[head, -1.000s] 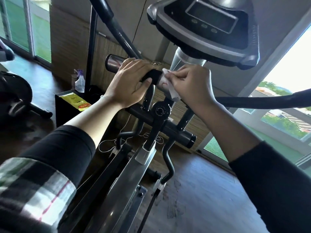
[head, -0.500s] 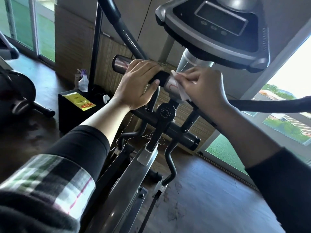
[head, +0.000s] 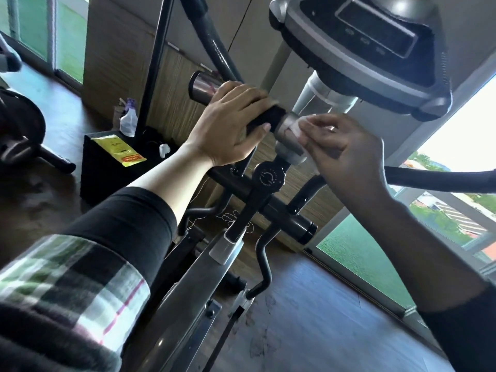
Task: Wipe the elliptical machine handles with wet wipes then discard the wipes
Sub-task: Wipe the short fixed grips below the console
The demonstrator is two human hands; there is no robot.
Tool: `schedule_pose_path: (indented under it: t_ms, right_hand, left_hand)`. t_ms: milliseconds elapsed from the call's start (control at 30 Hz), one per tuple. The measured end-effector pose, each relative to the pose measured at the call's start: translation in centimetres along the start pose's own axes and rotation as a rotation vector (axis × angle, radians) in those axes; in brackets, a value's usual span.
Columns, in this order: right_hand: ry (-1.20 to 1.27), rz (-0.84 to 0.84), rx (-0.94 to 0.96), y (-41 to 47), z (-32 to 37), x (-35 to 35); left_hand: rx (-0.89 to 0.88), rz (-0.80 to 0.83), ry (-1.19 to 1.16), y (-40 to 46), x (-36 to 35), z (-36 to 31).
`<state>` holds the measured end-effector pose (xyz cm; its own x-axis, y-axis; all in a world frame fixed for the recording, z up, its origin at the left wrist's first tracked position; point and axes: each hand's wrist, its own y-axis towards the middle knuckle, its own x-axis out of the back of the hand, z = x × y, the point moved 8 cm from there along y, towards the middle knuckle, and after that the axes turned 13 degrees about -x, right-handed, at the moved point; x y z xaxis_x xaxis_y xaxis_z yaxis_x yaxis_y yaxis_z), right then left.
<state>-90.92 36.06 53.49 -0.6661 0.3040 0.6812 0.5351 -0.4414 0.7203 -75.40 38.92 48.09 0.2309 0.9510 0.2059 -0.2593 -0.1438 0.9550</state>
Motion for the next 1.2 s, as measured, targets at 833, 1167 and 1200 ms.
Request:
schedule_pose_path:
  t_ms: [833, 1167, 1200]
  right_hand:
    - [-0.317, -0.080, 0.324, -1.4, 1.0, -1.1]
    - [-0.424, -0.041, 0.524, -2.9, 1.1, -2.3]
    - [-0.442, -0.032, 0.510, -2.8, 0.8, -2.4]
  left_hand:
    - [-0.055, -0.026, 0.064, -0.3, -0.3, -0.3]
    - [-0.053, -0.052, 0.033, -0.5, -0.6, 0.1]
    - [-0.056, -0.060, 0.031, -0.4, -0.6, 0.1]
